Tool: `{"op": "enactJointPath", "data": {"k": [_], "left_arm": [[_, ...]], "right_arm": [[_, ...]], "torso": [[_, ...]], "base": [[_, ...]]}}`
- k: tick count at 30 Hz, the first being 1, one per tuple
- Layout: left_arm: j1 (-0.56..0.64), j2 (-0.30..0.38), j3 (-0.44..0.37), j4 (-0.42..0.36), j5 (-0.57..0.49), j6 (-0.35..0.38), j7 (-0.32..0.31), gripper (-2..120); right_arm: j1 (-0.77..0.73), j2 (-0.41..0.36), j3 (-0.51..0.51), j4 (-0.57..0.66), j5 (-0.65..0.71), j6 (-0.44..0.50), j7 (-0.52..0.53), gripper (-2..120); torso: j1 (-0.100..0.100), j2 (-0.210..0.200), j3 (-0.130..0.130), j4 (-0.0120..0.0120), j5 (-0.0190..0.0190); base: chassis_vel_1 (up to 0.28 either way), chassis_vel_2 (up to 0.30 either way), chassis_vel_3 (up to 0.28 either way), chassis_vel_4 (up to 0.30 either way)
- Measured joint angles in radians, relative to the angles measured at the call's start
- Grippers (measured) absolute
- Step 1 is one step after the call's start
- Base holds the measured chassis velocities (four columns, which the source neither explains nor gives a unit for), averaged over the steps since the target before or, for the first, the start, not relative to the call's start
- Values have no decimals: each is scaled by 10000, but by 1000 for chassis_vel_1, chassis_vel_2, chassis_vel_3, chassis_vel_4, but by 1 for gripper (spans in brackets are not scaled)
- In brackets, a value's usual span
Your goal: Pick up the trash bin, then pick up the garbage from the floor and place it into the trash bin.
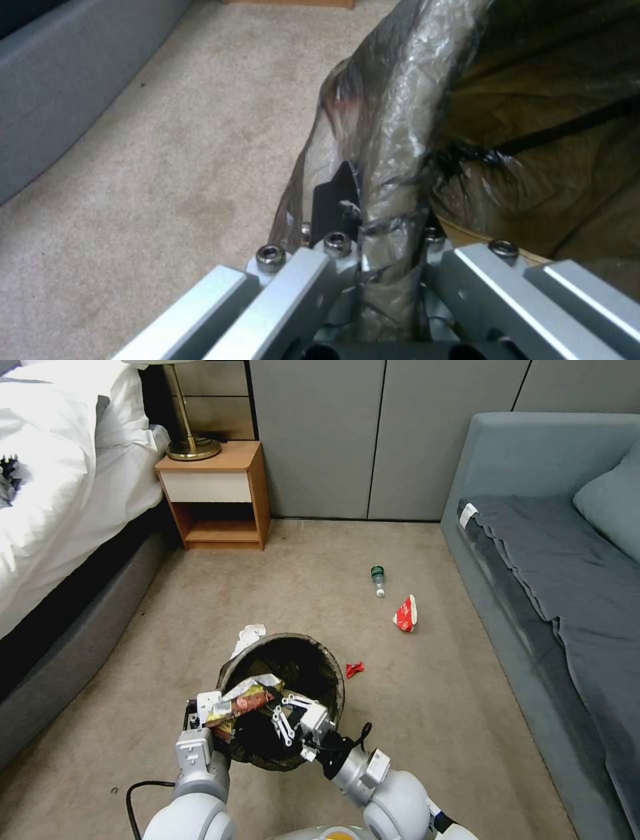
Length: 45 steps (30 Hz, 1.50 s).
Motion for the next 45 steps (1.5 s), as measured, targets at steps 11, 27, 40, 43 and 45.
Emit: {"op": "enactJointPath", "data": {"k": [11,27,40,43,45], "left_arm": [[30,17,-45,-66,-14,12,-1,0],[58,68,-59,-189,-52,20,-5,0],[-23,128,-90,-138,-76,51,-6,0],[-49,133,-102,-60,-77,53,-6,0],[-81,128,-102,26,-76,54,-7,0]], "right_arm": [[117,47,339,-867,-136,170,48,7],[150,-89,369,-925,-218,173,154,63],[-13,-337,648,-94,-195,140,168,100],[-61,-303,812,250,-204,140,175,100],[-106,-237,1026,711,-250,125,175,100]], "torso": [[0,0,1,1,0],[2,0,1,0,0],[1,0,1,0,0],[2,0,1,-1,0],[1,0,1,0,0]], "base": [[0,0,0,0],[0,0,0,0],[0,0,0,0],[0,0,0,0],[0,0,0,0]]}}
